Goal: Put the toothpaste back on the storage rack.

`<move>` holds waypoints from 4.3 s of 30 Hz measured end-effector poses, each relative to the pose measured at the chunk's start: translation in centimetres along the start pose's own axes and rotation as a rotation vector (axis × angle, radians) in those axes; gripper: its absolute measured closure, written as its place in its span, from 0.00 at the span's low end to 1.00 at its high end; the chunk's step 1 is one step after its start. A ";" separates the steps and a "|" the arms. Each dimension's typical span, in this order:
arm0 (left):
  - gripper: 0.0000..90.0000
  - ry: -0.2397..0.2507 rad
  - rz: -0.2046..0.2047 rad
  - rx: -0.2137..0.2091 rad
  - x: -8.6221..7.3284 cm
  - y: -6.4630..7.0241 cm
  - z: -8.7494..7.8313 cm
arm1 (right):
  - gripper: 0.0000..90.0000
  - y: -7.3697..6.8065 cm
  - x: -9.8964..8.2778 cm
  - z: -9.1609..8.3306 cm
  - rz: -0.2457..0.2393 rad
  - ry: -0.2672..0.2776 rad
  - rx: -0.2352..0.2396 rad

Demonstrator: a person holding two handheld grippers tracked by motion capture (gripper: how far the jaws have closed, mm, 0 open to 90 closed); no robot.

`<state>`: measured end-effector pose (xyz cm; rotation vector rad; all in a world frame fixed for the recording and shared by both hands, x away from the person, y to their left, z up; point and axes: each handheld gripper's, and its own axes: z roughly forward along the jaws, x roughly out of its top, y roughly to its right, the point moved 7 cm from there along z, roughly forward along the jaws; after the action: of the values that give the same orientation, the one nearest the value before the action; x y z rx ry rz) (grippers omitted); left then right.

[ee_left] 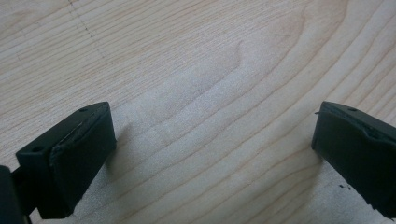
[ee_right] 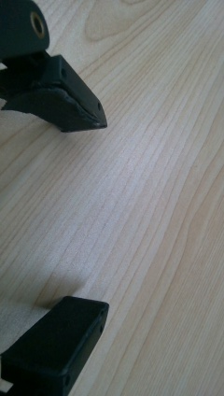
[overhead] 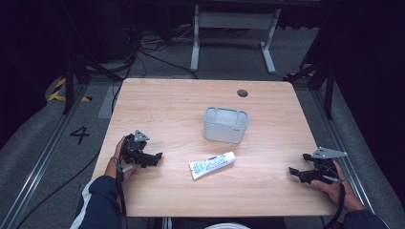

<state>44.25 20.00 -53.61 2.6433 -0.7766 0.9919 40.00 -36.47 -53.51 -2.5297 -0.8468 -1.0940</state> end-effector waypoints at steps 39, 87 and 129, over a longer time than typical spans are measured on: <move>0.00 -0.003 0.107 -0.098 -0.6 -0.1 -0.6 | 0.22 -0.5 0.1 -0.6 -0.024 -0.048 0.004; 0.00 -0.004 0.109 -0.092 -0.6 -0.2 -0.6 | 0.27 -8.0 7.7 -0.6 -0.293 0.008 0.186; 0.00 -0.005 0.104 -0.091 -0.6 -0.2 -0.6 | 0.34 -17.5 13.8 4.1 -0.569 -0.034 0.363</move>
<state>43.59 20.61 -53.58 2.5517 -0.9464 0.9514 39.34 -15.02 -46.20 -2.0578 -1.6706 -0.9238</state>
